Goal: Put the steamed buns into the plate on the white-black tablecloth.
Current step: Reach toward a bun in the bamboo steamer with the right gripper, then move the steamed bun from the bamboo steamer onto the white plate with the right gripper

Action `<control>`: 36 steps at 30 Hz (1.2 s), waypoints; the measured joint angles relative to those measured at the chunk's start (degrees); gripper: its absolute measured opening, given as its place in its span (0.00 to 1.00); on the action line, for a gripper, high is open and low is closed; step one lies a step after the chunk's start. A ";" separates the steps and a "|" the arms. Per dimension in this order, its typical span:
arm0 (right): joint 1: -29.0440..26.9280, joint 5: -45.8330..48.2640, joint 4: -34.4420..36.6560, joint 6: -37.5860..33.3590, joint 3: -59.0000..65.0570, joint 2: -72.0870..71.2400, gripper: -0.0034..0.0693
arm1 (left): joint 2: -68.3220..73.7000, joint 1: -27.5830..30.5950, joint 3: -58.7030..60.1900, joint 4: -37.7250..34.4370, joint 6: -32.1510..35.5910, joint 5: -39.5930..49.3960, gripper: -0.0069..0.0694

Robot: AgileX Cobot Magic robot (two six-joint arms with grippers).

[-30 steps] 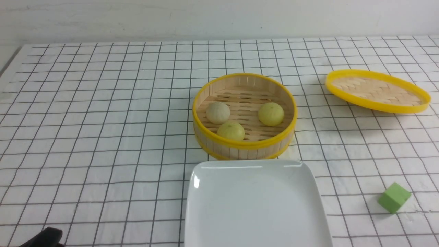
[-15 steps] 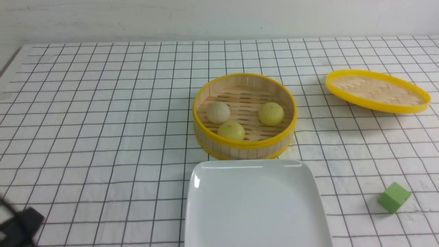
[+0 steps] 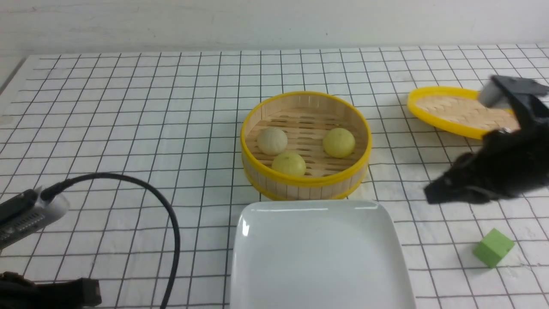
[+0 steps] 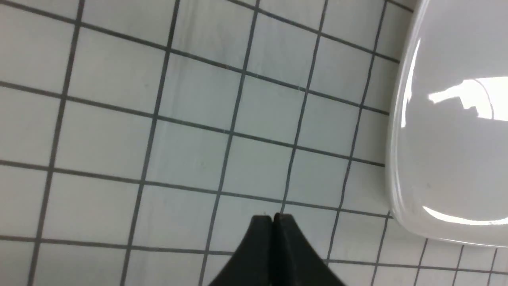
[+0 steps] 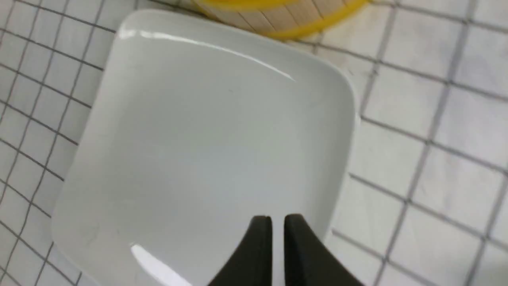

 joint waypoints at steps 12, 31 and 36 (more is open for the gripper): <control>4.31 -1.59 -14.56 8.85 -33.13 28.14 0.56 | 0.06 0.00 -0.17 0.28 -0.86 0.00 0.28; 4.38 12.72 -15.51 8.11 -47.30 32.31 0.07 | 0.06 0.00 -0.17 0.30 -1.07 -1.79 0.43; 4.72 20.02 -8.27 10.36 -34.38 17.84 0.08 | 0.06 0.00 -0.17 0.30 -1.07 -2.11 0.43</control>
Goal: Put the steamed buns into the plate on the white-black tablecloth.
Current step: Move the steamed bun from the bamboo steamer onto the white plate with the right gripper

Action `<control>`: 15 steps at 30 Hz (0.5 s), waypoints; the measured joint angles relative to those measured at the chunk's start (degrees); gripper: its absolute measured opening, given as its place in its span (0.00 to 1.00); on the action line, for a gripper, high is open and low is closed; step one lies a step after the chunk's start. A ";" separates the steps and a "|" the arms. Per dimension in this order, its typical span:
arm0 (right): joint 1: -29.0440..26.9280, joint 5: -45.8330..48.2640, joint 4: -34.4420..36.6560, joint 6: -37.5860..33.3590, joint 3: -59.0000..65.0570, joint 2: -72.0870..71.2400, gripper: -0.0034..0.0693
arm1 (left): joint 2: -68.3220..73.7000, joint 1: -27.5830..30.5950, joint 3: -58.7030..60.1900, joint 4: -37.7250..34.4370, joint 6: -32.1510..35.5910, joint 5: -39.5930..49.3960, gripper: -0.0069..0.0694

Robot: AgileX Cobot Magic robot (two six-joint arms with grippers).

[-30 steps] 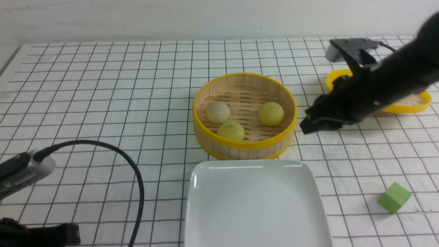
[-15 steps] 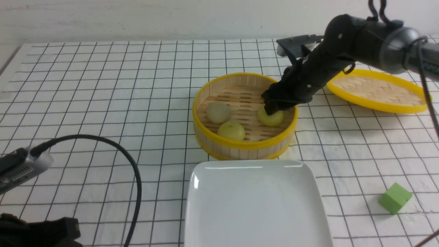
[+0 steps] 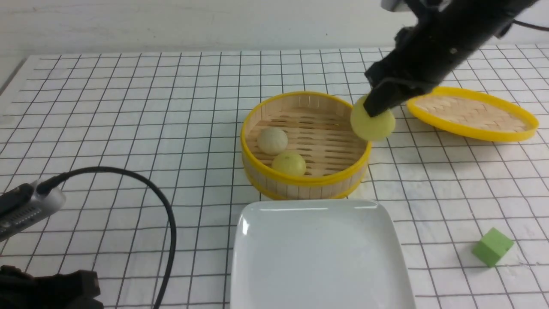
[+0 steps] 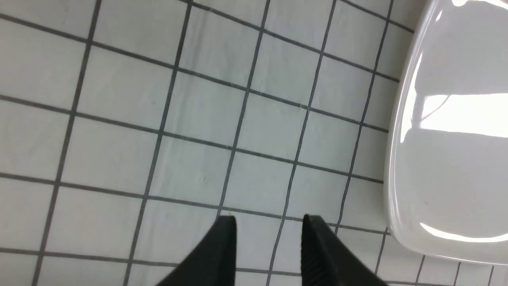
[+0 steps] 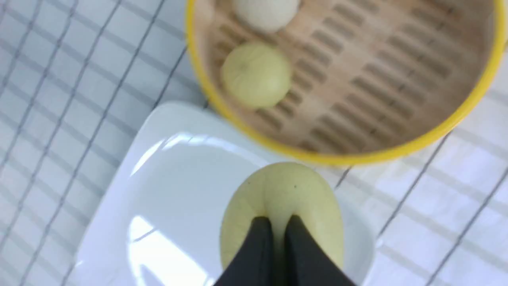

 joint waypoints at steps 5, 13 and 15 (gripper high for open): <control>3.66 -10.88 6.13 -0.15 19.29 -2.33 0.10 | 0.00 0.00 0.00 0.00 0.00 -0.65 0.43; 6.50 -31.03 5.85 -1.10 30.45 2.30 0.46 | 0.00 0.00 0.00 1.06 0.00 -2.62 0.43; 6.50 -31.90 5.85 -1.24 30.45 2.56 0.61 | 0.00 0.00 0.00 1.56 0.00 -2.93 0.43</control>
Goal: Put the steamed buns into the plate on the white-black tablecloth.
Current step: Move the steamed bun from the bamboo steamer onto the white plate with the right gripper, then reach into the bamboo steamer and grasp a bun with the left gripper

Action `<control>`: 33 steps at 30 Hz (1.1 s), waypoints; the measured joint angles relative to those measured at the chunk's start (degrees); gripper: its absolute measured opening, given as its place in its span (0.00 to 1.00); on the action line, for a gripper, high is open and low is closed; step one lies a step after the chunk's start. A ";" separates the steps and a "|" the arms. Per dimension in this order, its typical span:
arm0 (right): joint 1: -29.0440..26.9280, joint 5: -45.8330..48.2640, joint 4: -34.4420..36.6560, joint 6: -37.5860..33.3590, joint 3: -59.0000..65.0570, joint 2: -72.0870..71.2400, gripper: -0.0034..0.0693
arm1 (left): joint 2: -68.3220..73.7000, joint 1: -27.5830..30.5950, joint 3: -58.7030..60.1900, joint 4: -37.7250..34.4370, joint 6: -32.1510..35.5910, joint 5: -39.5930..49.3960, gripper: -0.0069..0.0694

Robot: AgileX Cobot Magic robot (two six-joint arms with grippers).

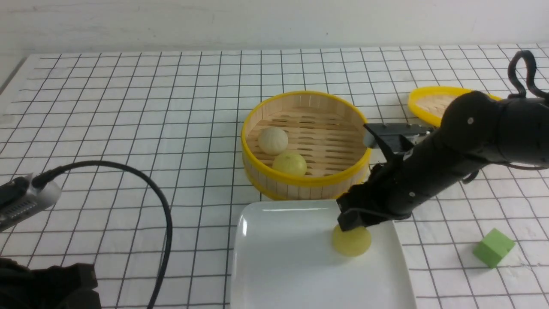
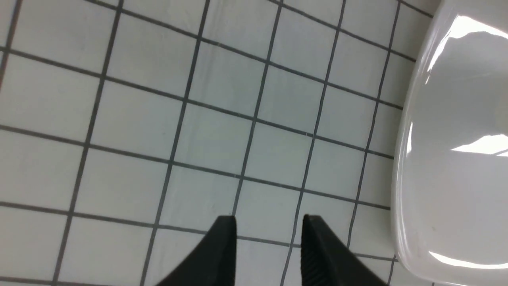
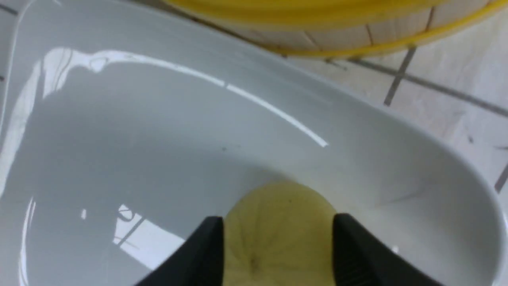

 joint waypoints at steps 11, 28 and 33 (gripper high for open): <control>-6.76 26.23 -9.48 1.00 -8.96 -13.11 0.25 | 0.00 0.00 0.00 0.84 0.07 -1.54 0.43; -15.38 19.01 -15.82 1.84 27.09 -75.22 0.03 | 15.61 -4.37 -20.84 -6.14 12.43 7.79 0.09; -15.42 16.05 -17.57 2.29 31.96 -81.79 0.04 | 29.52 -18.68 -33.45 -5.90 9.28 5.36 0.11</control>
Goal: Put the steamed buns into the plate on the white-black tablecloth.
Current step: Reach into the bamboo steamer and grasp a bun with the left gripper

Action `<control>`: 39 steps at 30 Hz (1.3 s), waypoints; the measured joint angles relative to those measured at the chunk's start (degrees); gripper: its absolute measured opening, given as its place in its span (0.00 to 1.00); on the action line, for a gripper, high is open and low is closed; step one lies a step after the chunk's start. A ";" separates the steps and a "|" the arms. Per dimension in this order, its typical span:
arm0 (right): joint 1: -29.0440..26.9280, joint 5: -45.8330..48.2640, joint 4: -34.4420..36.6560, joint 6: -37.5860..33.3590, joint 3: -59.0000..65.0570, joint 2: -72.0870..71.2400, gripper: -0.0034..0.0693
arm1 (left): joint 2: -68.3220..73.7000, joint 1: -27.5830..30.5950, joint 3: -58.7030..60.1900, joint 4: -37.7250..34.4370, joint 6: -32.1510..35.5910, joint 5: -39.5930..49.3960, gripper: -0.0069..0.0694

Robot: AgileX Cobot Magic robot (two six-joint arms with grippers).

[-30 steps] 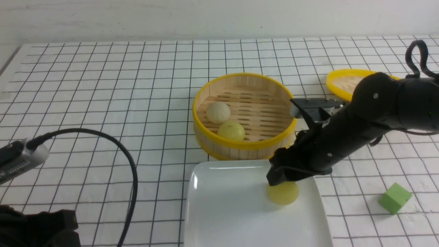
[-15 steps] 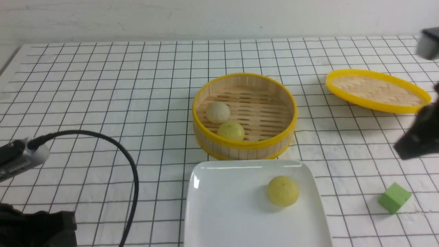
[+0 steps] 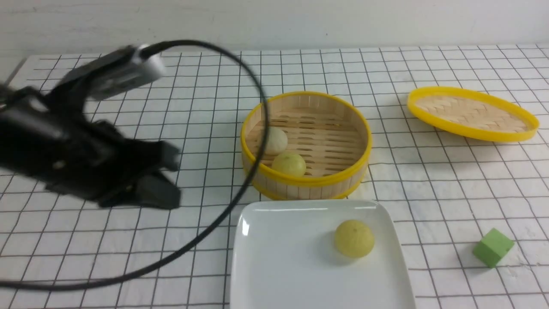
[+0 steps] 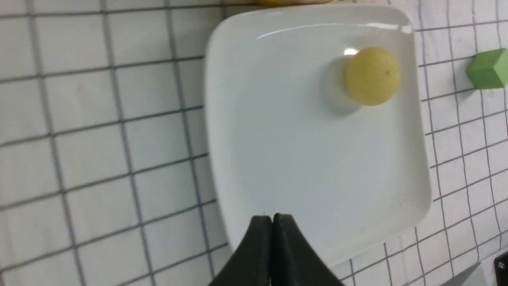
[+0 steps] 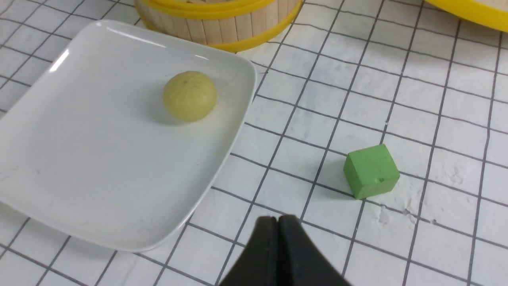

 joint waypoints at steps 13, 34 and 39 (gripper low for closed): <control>-0.03 -0.39 -0.14 0.44 0.51 -0.19 0.06 | 26.36 -19.82 -29.96 24.57 -22.67 0.31 0.52; -0.03 -2.11 -2.26 1.16 0.51 -0.19 0.09 | 55.23 -18.35 -52.06 32.20 -24.37 3.72 0.59; -0.03 -2.11 -2.26 1.28 0.51 -0.19 0.10 | 55.30 -18.35 -52.47 32.43 -24.26 4.72 0.37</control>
